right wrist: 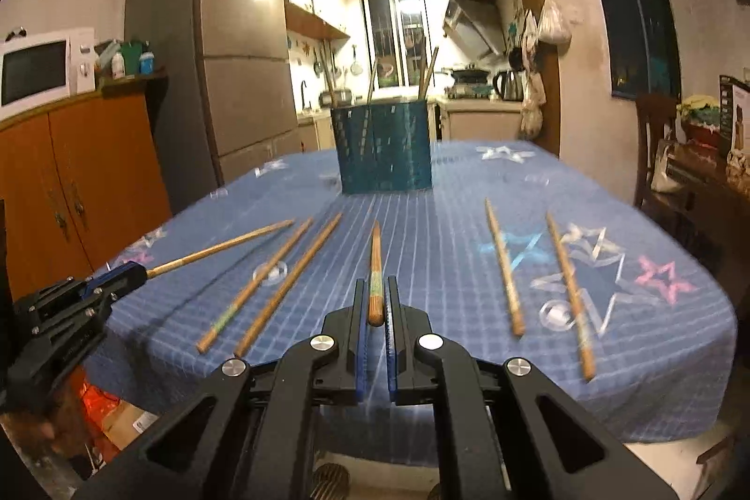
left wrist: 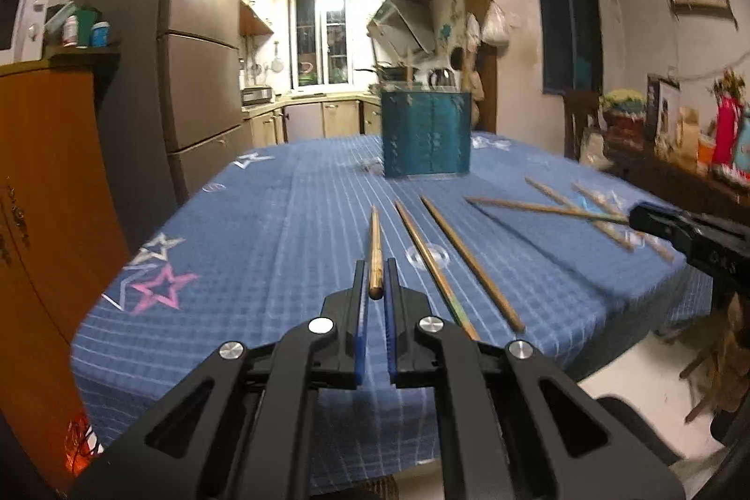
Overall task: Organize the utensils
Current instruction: 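Close the left tool on a wooden chopstick while the right tool grasps another chopstick, then lift both chopsticks and carry them above the teal holder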
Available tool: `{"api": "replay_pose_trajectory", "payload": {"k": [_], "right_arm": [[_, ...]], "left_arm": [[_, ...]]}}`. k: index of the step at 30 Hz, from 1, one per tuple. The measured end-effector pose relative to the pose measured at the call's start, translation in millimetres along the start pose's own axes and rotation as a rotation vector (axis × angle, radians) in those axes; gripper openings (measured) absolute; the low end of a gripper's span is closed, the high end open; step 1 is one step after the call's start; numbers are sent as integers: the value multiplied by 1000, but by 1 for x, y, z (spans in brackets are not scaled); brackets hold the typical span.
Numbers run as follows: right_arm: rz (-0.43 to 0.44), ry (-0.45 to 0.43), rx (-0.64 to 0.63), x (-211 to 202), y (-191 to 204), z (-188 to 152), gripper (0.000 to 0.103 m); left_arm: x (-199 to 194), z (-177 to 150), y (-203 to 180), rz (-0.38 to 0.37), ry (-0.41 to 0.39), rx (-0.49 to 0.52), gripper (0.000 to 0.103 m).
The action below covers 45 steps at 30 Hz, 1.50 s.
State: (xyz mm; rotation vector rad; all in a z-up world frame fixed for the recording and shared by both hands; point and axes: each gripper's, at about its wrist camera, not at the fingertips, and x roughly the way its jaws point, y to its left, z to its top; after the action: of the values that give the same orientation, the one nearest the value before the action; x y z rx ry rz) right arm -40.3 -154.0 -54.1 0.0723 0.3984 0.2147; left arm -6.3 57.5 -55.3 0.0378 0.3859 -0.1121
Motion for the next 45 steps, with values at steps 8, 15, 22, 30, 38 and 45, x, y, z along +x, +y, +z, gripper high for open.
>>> {"api": "replay_pose_trajectory", "payload": {"k": [8, 15, 22, 30, 38, 45], "right_arm": [[14, -59, -31, -23, -10, 33, 8], [55, -78, -70, -29, -13, 74, 8], [91, -63, -115, -20, -11, 113, 8], [128, -34, -136, -4, -3, 151, 8], [161, -18, -134, 6, 1, 176, 8], [173, -20, -138, 9, 0, 186, 8]], "left_arm": [[-17, 50, 18, 10, -37, -48, 5], [-21, 90, 27, -25, -56, -83, 5], [-12, 122, 30, -44, -30, -100, 5], [2, 149, 36, -55, 17, -130, 5], [10, 164, 30, -59, 29, -126, 5], [11, 173, 23, -51, 15, -109, 5]]}}
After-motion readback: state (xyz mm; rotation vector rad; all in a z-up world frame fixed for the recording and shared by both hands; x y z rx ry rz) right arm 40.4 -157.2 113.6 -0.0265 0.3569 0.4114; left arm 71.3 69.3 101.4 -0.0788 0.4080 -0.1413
